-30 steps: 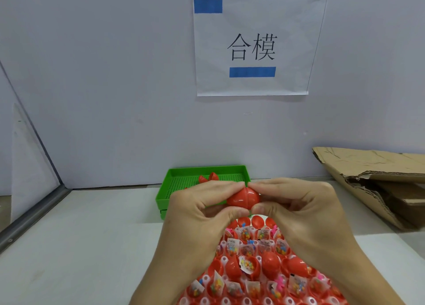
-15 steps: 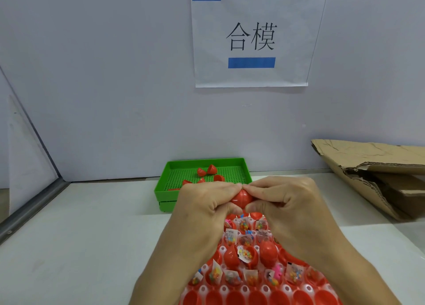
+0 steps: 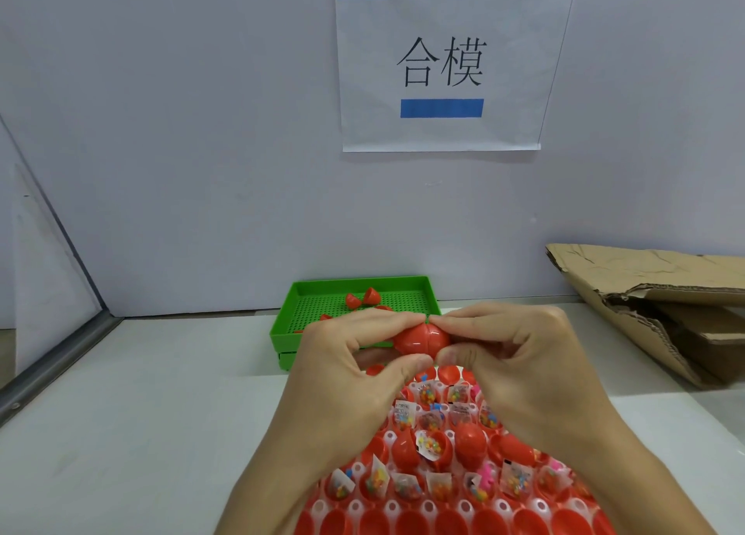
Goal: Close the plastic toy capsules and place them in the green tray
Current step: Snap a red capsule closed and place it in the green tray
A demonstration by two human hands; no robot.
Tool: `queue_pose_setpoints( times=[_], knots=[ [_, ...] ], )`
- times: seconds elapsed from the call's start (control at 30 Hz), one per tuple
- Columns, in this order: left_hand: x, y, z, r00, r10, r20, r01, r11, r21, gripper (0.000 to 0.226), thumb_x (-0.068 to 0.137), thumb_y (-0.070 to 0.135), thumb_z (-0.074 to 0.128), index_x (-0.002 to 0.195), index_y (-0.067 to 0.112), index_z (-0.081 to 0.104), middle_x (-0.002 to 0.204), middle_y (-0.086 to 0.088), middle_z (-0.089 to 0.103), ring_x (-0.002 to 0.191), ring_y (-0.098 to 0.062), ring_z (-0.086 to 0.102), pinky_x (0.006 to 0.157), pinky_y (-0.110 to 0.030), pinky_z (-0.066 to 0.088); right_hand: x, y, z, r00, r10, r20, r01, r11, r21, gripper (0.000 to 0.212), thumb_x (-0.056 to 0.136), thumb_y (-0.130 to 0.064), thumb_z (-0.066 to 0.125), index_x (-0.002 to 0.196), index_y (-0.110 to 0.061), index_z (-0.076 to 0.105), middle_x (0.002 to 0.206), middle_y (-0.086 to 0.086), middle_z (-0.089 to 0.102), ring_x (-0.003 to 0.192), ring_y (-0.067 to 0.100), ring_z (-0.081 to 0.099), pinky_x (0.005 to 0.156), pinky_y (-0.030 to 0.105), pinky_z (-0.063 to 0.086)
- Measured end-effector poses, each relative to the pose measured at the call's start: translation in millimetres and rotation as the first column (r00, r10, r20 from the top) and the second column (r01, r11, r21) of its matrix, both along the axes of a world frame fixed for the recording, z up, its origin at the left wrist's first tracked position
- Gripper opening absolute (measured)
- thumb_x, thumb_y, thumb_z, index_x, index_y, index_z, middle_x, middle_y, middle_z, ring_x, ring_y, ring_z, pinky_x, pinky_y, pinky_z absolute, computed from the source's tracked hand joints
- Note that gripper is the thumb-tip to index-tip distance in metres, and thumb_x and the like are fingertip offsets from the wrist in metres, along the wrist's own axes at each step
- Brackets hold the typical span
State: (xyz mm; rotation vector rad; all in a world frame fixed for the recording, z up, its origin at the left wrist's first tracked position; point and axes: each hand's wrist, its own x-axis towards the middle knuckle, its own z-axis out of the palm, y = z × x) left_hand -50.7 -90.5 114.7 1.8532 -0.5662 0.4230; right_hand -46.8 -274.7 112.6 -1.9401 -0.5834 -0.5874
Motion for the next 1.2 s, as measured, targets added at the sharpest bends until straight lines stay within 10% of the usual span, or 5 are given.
queue_pose_setpoints(
  times=[0.67,1.0,1.2],
  knots=[
    [-1.5,-6.9,3.4,0.978,0.096,0.187,-0.128,0.978,0.166,0.033,0.077,0.003,0.079,0.106,0.019,0.076,0.096,0.016,0.075,0.09,0.003,0.067,0.081,-0.017,0.055,-3.5,10.5,1.4,0.976,-0.135,0.169,0.171,0.961,-0.216,0.024,0.073,0.008,0.081,0.092,-0.006,0.08,0.087,0.0,0.078,0.08,0.007,0.069,0.076,0.009,0.052],
    [2.3,-14.6,-2.1,0.958,0.147,0.245,-0.173,0.981,0.086,0.035,0.08,-0.01,0.072,0.108,0.011,0.075,0.084,0.006,0.074,0.078,0.003,0.068,0.072,-0.011,0.053,0.7,4.3,0.8,0.999,-0.039,0.015,0.04,0.999,-0.016,0.023,0.082,0.006,0.07,0.093,-0.011,0.08,0.08,-0.009,0.076,0.075,0.003,0.071,0.071,0.015,0.056],
    [-5.3,-17.9,4.8,0.998,-0.062,0.023,0.065,0.983,-0.174,0.021,0.085,0.026,0.069,0.105,0.026,0.073,0.1,0.009,0.071,0.093,-0.006,0.07,0.076,-0.015,0.056,-2.8,3.8,7.9,0.982,0.171,-0.083,-0.138,0.941,0.308,0.026,0.078,-0.014,0.067,0.102,-0.013,0.076,0.087,-0.006,0.076,0.074,0.004,0.072,0.067,0.013,0.055]
  ],
)
